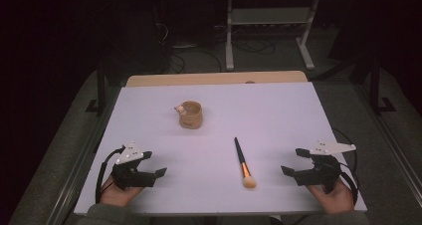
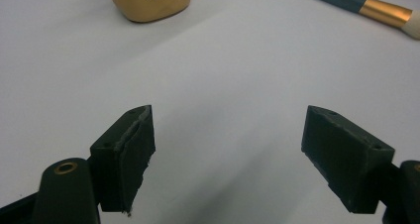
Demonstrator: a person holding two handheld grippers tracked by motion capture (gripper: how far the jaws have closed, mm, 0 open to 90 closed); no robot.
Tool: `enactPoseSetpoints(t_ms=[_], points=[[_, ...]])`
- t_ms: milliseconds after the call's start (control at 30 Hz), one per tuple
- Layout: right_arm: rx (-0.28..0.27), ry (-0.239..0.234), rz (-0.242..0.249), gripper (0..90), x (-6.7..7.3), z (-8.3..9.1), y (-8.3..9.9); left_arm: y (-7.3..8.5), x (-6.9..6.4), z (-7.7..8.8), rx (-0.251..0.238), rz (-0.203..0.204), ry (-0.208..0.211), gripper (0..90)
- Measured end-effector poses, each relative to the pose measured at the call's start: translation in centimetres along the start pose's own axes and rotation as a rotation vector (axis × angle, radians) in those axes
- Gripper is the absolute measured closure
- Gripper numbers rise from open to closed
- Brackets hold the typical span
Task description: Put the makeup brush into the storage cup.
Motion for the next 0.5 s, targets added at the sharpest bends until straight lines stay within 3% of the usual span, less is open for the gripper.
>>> enactPoseSetpoints(t_ms=[267, 500], points=[[-0.003, 0.006, -0.009, 15.2, 0.1, 0.5, -0.3, 0.0, 0.0, 0.0, -0.002, -0.001, 0.003, 20.2], [0.015, -0.012, -0.007, 16.8, 0.2, 0.4, -1.8, 0.0, 0.2, 0.2, -0.012, 0.02, 0.009, 20.1]])
Point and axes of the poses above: each handheld gripper's, and its own axes: z roughly backward along the jaws, y roughly out of its underside, x roughly to its left, the point moved 1 cm from there along -z, roughly forward along the jaws, and after that the axes turned 14 degrees about z, right-handed, at the moved point
